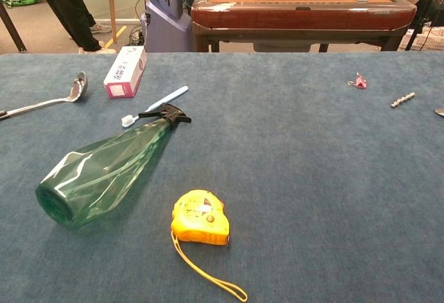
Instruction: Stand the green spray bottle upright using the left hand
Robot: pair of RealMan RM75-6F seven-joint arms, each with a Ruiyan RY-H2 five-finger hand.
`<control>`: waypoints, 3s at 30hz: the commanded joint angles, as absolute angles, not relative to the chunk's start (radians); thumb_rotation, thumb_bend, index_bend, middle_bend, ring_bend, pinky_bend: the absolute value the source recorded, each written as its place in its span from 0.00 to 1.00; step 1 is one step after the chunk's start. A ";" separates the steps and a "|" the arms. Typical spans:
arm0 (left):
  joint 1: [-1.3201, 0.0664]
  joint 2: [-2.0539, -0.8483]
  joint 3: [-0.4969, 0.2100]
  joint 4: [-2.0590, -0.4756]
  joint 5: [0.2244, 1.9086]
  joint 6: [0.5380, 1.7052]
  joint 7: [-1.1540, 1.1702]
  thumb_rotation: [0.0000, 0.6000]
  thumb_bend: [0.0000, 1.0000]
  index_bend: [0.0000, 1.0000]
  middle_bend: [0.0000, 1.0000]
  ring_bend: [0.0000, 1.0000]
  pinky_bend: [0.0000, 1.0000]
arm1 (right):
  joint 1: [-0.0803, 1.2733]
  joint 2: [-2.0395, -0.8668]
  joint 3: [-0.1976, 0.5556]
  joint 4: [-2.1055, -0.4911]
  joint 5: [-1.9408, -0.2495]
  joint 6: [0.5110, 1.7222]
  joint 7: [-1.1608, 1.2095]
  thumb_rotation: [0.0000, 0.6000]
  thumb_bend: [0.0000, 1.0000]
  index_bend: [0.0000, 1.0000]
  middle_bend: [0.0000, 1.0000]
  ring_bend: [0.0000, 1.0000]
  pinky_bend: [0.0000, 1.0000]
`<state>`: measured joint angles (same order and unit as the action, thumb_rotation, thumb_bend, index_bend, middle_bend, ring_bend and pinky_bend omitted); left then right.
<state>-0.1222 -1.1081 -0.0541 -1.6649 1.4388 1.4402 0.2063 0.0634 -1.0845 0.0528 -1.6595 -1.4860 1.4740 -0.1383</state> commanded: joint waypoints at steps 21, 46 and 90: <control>-0.179 -1.050 -0.045 -1.694 1.544 1.391 0.030 1.00 0.28 0.08 0.02 0.00 0.02 | 0.057 -1.044 0.082 -1.678 -1.483 1.515 -0.141 1.00 0.18 0.20 0.14 0.12 0.14; -0.441 -1.098 -0.040 -1.752 1.723 1.147 -0.009 1.00 0.26 0.05 0.02 0.00 0.02 | 0.074 -1.035 0.097 -1.691 -1.455 1.492 -0.163 1.00 0.18 0.20 0.14 0.12 0.14; -0.587 -1.378 -0.058 -1.776 1.373 0.965 0.532 1.00 0.26 0.00 0.01 0.00 0.02 | 0.075 -1.035 0.097 -1.647 -1.424 1.468 -0.110 1.00 0.18 0.20 0.14 0.12 0.14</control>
